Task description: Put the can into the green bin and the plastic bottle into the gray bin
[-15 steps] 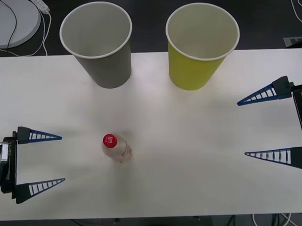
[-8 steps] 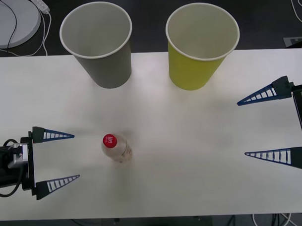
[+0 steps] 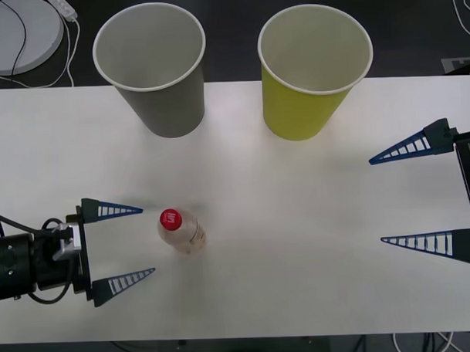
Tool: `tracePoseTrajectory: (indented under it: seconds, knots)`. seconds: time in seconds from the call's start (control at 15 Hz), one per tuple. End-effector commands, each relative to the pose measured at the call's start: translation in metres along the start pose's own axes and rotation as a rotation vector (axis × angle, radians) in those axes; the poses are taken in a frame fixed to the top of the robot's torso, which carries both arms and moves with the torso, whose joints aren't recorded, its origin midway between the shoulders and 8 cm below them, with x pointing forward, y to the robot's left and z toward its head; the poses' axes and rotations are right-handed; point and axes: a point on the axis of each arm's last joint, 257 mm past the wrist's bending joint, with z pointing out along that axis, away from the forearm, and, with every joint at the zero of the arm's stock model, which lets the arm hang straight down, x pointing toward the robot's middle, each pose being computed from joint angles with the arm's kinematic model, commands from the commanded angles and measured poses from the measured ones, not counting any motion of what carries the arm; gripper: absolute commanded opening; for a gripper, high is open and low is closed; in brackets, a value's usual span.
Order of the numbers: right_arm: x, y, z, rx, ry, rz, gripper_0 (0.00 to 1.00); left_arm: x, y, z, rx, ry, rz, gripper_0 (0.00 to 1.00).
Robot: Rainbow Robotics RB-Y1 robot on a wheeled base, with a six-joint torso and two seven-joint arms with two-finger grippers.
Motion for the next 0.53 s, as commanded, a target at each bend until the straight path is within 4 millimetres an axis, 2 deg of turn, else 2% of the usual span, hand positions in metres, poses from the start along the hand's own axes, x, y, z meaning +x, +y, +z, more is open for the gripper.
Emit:
tracePoseTrajectory:
  seconds: [0.07, 0.53]
  knots:
    - [0.000, 0.000, 0.000, 0.000, 0.000, 0.000, 1.00, -0.003, -0.002, 0.015, 0.003, -0.012, -0.001, 1.00]
    - [0.000, 0.000, 0.000, 0.000, 0.000, 0.000, 1.00, -0.014, 0.004, 0.048, -0.030, -0.047, -0.009, 1.00]
